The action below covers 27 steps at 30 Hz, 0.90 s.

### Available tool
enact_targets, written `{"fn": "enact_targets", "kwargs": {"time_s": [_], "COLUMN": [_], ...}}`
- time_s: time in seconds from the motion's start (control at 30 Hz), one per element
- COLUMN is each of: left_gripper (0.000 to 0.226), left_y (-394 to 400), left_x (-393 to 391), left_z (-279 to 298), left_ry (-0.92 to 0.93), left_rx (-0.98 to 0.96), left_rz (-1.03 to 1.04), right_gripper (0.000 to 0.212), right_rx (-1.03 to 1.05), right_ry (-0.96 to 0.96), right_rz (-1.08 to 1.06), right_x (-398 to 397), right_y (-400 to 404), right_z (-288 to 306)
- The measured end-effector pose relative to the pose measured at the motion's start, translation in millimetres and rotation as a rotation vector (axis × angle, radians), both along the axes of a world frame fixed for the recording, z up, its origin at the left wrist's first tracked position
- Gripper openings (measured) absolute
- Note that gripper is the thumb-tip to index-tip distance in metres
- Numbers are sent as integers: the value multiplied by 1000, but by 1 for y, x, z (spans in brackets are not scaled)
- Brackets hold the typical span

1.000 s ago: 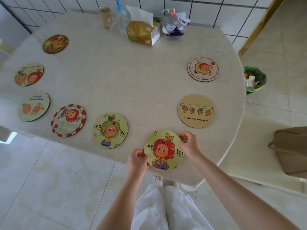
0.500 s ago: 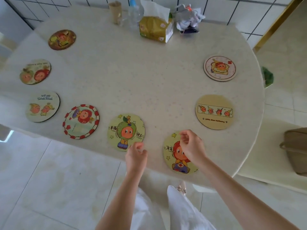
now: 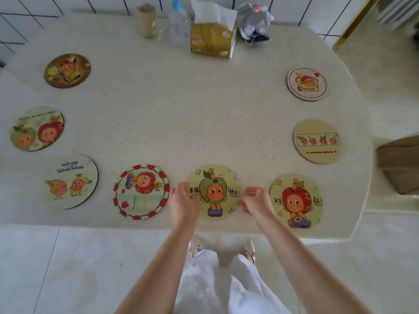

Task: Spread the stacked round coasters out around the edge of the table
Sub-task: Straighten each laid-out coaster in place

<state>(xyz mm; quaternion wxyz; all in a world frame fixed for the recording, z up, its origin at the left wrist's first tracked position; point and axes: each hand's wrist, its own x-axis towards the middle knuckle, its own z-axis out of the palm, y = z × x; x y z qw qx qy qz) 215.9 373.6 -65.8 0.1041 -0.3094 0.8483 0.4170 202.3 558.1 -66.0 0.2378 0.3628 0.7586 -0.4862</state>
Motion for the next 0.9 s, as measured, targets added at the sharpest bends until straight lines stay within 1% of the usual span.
{"fn": "enact_targets", "kwargs": {"time_s": [0.07,0.17,0.37,0.47,0.57,0.63,0.8,0.9], "left_gripper": [46,44,38,39,39,38,36,39], "left_y": [-3,-6,-4,0,7,9,3,-11], "left_x": [0,3,6,9,11,14,23,25], "left_z": [-1,-2,-8,-8,-10,-10,-9,-6], "left_ry": [-4,-20,34,55,76,66,42,40], "left_rx": [12,41,34,52,44,43,62,67], "left_rz": [-12,28,21,-5,-26,-33,-51,-28], "right_gripper": [33,17,7,2,10,16,27,27], "right_rx": [22,49,95,86,110,152,291,270], "right_ry": [7,32,12,-25,-29,-7,104,163], "right_rz": [-46,-7,98,76,92,139,249,314], "right_x": [1,1,0,12,22,24,25,20], "right_y": [-6,-11,-5,4,9,11,8,-5], "right_z": [0,2,1,-3,-4,-2,9,17]}}
